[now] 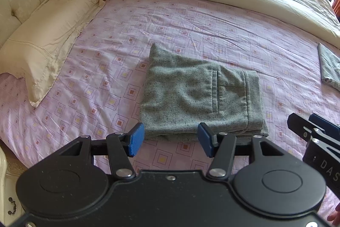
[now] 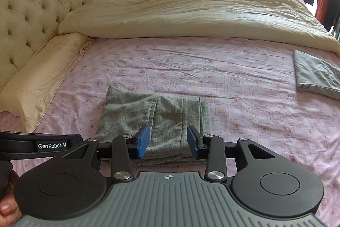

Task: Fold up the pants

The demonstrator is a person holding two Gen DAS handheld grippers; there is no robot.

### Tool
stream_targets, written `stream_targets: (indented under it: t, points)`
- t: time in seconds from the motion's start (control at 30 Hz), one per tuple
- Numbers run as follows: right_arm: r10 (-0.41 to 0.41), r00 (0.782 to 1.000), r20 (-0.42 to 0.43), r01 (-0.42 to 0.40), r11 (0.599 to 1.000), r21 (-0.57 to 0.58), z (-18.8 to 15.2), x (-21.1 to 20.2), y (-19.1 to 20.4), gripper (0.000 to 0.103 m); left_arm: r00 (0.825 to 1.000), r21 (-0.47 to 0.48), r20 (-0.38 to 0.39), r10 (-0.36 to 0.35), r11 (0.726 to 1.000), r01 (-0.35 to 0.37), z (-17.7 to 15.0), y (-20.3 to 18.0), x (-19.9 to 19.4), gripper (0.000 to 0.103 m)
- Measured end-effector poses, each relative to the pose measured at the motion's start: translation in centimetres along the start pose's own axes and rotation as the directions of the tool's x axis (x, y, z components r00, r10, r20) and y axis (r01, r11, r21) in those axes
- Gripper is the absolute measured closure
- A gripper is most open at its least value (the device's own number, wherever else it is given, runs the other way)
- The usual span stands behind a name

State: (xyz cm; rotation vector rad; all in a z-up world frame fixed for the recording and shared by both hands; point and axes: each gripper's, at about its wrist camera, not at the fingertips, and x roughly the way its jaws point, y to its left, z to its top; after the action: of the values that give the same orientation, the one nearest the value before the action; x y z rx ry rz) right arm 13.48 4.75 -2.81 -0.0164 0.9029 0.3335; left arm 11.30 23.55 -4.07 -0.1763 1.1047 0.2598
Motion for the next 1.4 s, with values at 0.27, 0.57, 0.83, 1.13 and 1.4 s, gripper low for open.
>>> stream_targets:
  t: [0.27, 0.57, 0.83, 1.13, 1.4]
  points:
    - [-0.005, 1.000, -0.002, 0.005, 1.000, 0.002, -0.08, -0.25, -0.12, 0.066, 1.000, 0.013, -0.008, -0.003, 1.000, 0.003, -0.06, -0.51, 0.14, 0.042]
    - [0.001, 1.000, -0.005, -0.001, 1.000, 0.003, -0.34, -0.35, -0.18, 0.066, 1.000, 0.025, -0.024, -0.002, 1.000, 0.003, -0.37, -0.38, 0.20, 0.042]
    - [0.006, 1.000, -0.007, -0.006, 1.000, 0.002, -0.31, -0.25, 0.13, 0.066, 1.000, 0.033, -0.018, 0.003, 0.999, -0.002, -0.36, -0.24, 0.22, 0.042]
    - [0.008, 1.000, -0.016, -0.008, 1.000, 0.011, -0.40, 0.05, 0.35, 0.066, 1.000, 0.031, -0.023, 0.004, 1.000, -0.004, -0.25, 0.07, 0.50, 0.042]
    - [0.007, 1.000, -0.027, -0.006, 1.000, 0.019, -0.44, 0.49, 0.40, 0.066, 0.999, 0.031, -0.035, -0.002, 1.000, 0.003, -0.13, 0.28, 0.95, 0.042]
